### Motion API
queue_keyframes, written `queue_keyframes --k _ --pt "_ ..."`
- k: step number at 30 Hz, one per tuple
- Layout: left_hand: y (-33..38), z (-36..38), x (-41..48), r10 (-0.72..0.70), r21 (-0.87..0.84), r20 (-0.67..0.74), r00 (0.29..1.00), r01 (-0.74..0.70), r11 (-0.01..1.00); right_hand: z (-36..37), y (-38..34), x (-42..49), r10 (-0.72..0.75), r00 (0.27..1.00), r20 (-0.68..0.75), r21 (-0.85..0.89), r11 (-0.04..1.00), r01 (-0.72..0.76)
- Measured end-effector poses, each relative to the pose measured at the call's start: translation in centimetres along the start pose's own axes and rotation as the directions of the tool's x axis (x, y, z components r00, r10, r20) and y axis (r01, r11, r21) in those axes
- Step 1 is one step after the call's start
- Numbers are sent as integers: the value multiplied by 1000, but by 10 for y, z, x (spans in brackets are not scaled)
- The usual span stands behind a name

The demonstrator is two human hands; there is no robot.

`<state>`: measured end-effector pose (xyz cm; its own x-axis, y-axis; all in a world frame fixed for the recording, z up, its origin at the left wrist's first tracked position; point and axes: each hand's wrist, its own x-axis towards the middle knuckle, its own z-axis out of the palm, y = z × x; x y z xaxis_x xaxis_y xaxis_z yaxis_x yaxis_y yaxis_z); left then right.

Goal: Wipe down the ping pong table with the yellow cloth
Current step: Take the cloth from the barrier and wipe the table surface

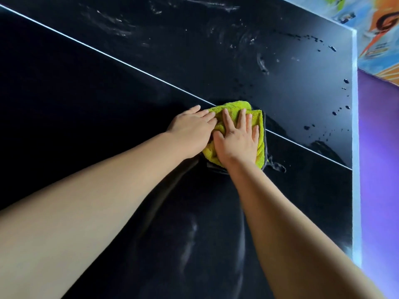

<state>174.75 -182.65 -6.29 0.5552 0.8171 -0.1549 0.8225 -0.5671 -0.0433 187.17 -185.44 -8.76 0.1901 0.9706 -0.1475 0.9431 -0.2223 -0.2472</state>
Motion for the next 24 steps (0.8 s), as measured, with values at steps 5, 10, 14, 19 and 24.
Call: queue_keyframes --k 5,10,14,19,24 --pt "-76 8 -25 -175 5 34 984 175 985 16 -74 35 -203 979 35 -8 979 203" --pt "-109 12 -53 -296 -19 106 949 300 954 22 -104 52 -397 913 91 -55 914 402" --pt "-90 11 -69 -362 -2 172 916 368 930 19 -100 38 -467 876 125 -21 881 473" --pt "-57 8 -101 -428 52 283 859 431 901 19 -88 -6 -533 833 151 25 844 536" --pt "-9 3 -134 -449 59 325 833 456 888 18 -64 -51 -568 804 175 28 819 572"
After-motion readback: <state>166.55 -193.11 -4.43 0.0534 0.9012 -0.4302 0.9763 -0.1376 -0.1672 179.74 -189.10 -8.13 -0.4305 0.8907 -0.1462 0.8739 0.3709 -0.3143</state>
